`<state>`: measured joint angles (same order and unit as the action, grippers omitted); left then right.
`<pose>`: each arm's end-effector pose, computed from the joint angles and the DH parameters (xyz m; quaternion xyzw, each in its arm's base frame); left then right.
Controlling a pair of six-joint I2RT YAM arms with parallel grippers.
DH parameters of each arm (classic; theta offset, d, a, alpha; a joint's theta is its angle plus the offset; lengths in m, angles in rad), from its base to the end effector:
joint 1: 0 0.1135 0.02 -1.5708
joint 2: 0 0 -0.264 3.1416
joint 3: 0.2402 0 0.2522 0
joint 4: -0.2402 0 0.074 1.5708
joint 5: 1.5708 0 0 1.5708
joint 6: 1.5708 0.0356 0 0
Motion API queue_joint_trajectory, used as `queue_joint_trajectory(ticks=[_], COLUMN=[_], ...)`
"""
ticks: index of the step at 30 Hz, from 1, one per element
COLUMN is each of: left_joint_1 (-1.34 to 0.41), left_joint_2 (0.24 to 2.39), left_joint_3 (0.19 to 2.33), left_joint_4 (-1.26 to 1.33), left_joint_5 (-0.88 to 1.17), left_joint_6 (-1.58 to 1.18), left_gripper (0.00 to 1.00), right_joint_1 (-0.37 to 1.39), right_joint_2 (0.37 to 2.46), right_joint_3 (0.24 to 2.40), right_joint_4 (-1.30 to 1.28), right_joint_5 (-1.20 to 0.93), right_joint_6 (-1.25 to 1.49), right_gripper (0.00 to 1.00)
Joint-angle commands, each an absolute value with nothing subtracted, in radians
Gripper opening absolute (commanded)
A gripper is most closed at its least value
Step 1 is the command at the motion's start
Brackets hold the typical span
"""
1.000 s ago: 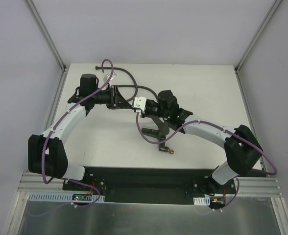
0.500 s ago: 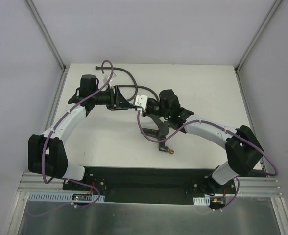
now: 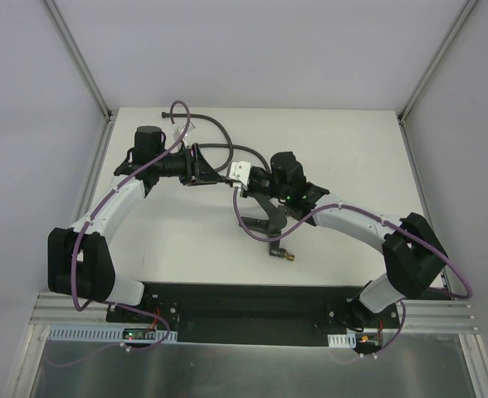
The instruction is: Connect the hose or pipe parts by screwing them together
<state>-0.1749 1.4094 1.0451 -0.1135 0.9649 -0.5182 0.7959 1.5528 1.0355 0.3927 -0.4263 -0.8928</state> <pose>0.3017 -0.0830 0.2995 0.1083 0.7869 -0.5292 0.2984 0.2437 0.2700 0.2952 -0.6408 0.3821 0.1271 0.6537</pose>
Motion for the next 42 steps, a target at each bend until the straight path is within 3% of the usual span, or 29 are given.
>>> queue_joint_trajectory(ticks=[1, 6, 9, 10, 13, 26, 37, 42], left_joint_1=[-0.166, -0.166, -0.166, -0.164, -0.161, -0.112, -0.114, -0.114], left_joint_2=[1.382, 1.385, 1.387, 1.385, 1.381, 1.359, 1.371, 1.373], left_joint_3=[1.049, 1.045, 1.040, 1.040, 1.031, 1.006, 1.005, 1.005], left_joint_4=[-0.072, -0.061, -0.049, -0.048, -0.044, -0.040, -0.038, -0.040], left_joint_5=[1.000, 1.009, 1.025, 1.026, 1.032, 1.049, 1.078, 1.089], left_joint_6=[-0.534, -0.541, -0.543, -0.543, -0.540, -0.557, -0.557, -0.560], left_gripper=[0.41, 0.39, 0.28, 0.17, 0.00, 0.00, 0.00, 0.00], right_joint_1=[0.793, 0.793, 0.795, 0.795, 0.789, 0.772, 0.767, 0.764], right_joint_2=[1.508, 1.511, 1.511, 1.512, 1.506, 1.491, 1.468, 1.482], right_joint_3=[1.037, 1.038, 1.037, 1.037, 1.028, 0.962, 0.917, 0.931], right_joint_4=[0.442, 0.440, 0.442, 0.442, 0.454, 0.535, 0.627, 0.655], right_joint_5=[-0.434, -0.434, -0.434, -0.433, -0.436, -0.466, -0.567, -0.606], right_joint_6=[-0.877, -0.876, -0.873, -0.871, -0.858, -0.835, -0.788, -0.756], right_gripper=[0.01, 0.01, 0.01, 0.01, 0.01, 0.02, 0.46, 0.54])
